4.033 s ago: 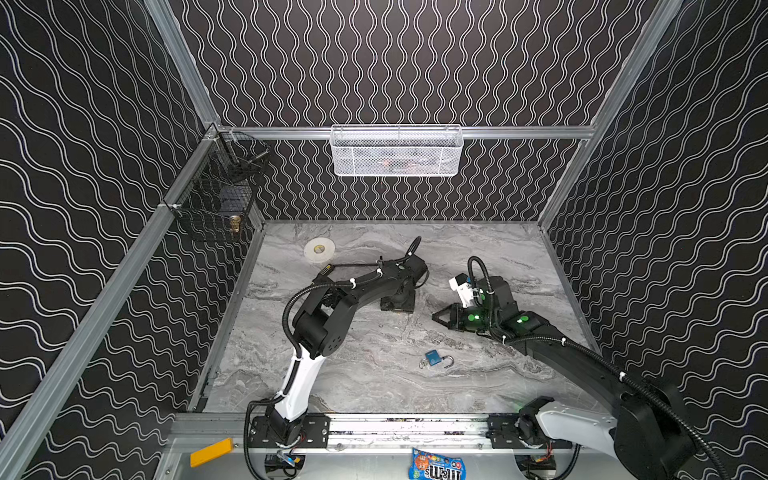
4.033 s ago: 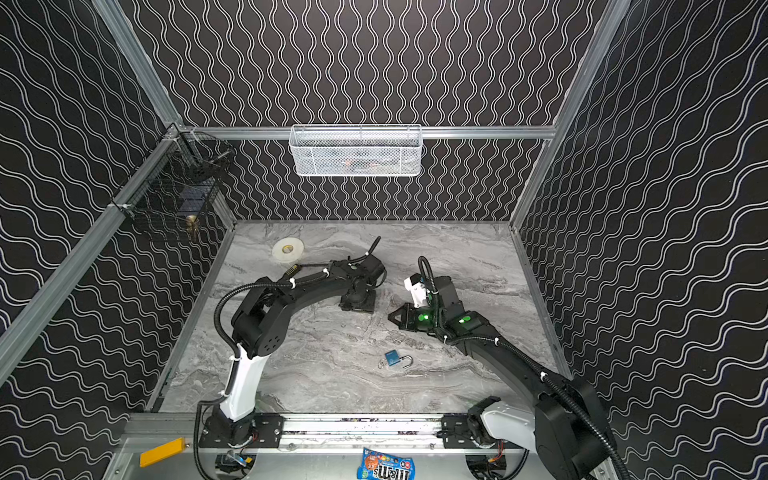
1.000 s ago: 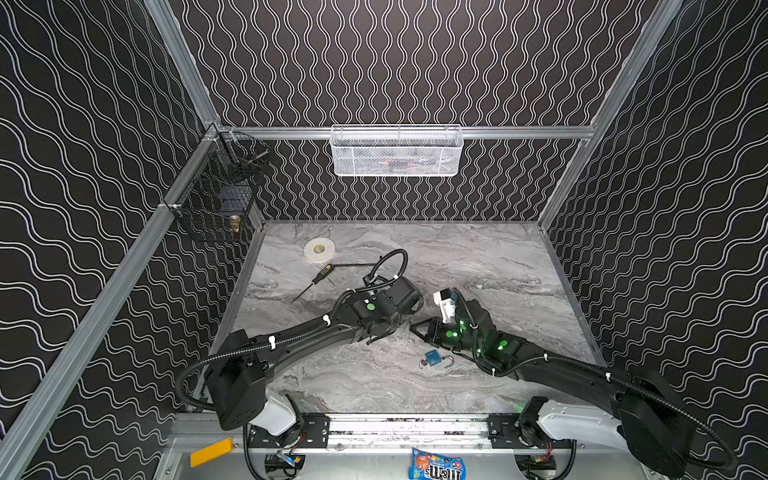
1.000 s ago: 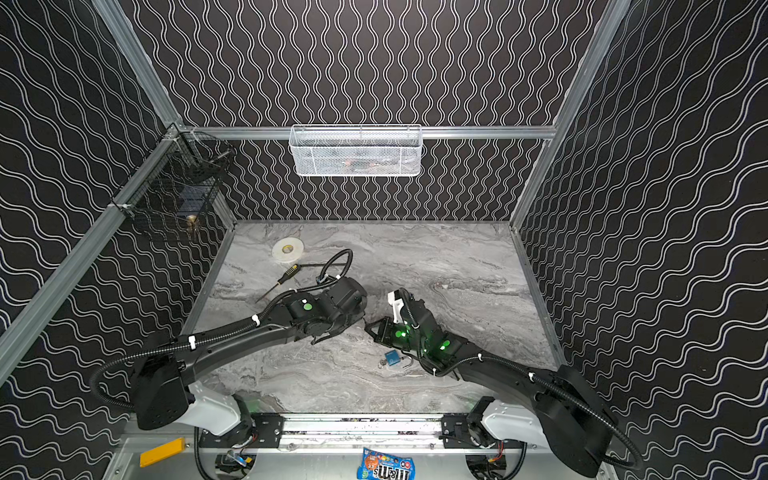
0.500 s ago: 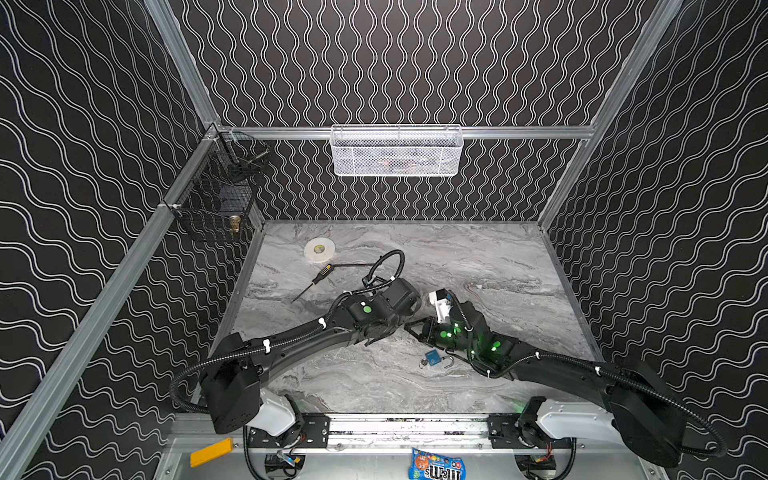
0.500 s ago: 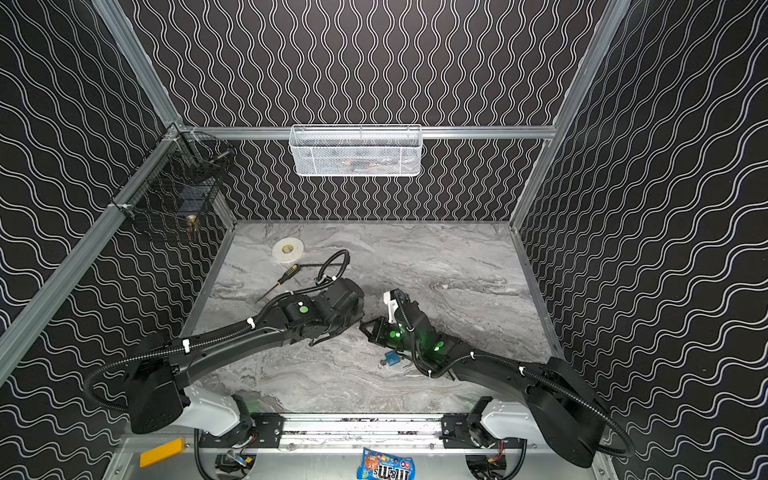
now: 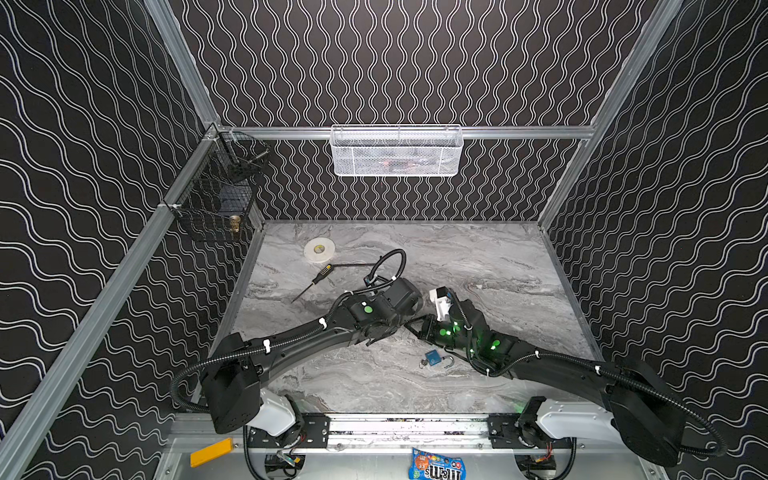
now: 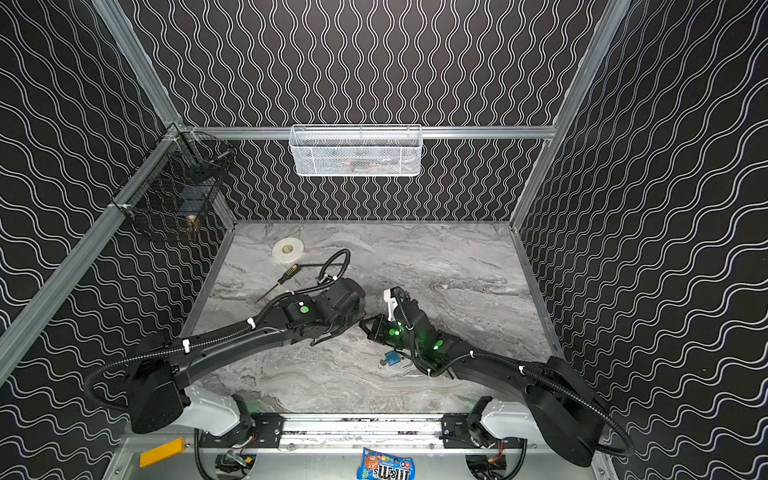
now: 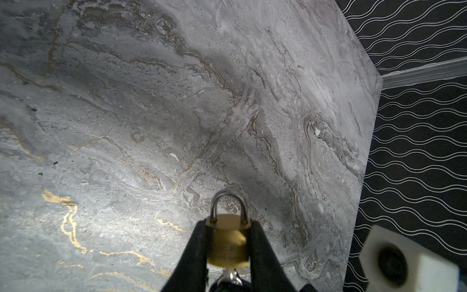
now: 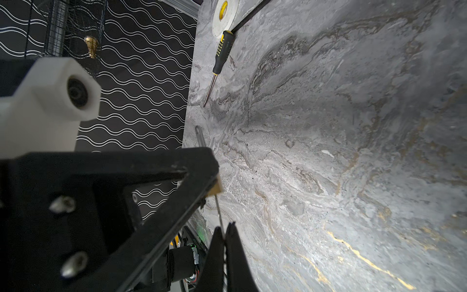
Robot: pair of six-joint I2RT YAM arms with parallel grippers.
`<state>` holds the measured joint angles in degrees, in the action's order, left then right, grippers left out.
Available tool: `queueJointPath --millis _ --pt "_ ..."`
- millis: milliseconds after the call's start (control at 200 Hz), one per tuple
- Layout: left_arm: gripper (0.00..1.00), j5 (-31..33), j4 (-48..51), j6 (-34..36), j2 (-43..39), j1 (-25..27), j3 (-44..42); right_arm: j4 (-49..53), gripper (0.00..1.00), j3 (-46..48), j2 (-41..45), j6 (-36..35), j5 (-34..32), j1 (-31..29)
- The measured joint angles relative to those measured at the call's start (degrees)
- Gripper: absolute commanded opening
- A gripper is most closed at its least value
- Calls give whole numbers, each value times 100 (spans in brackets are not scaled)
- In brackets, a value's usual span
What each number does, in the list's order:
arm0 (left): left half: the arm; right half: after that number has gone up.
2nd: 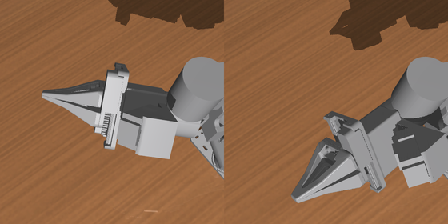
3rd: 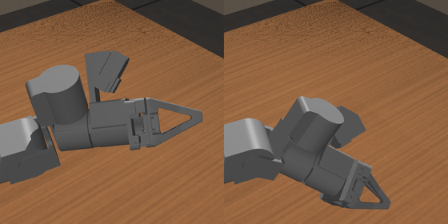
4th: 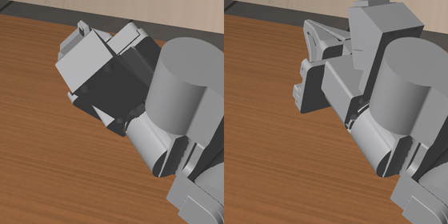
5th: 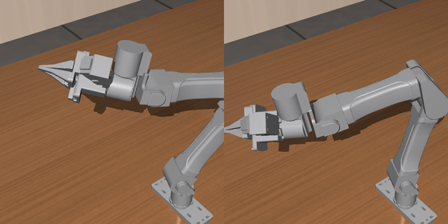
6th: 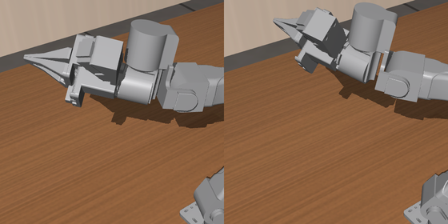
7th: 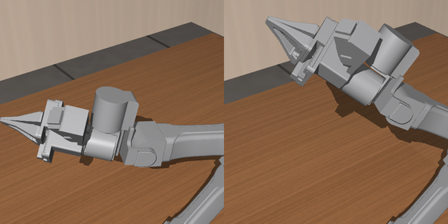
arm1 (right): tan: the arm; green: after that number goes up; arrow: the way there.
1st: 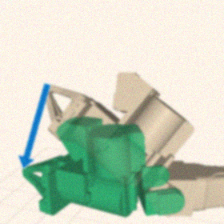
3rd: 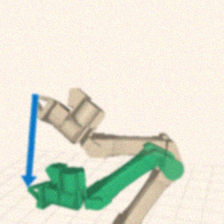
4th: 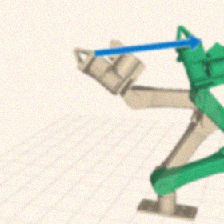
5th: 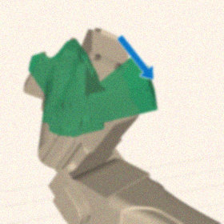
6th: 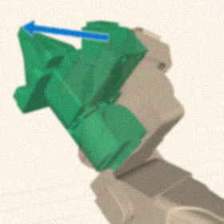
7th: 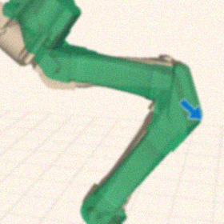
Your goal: Unlock with the key
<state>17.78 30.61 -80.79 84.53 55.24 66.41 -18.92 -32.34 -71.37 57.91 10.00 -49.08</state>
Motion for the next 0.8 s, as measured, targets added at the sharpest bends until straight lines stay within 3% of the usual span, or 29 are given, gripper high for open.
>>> queueJointPath --millis 801 --pt "9 -22 -273 -13 -450 184 -197 966 0 -592 229 -855 -164 -4"
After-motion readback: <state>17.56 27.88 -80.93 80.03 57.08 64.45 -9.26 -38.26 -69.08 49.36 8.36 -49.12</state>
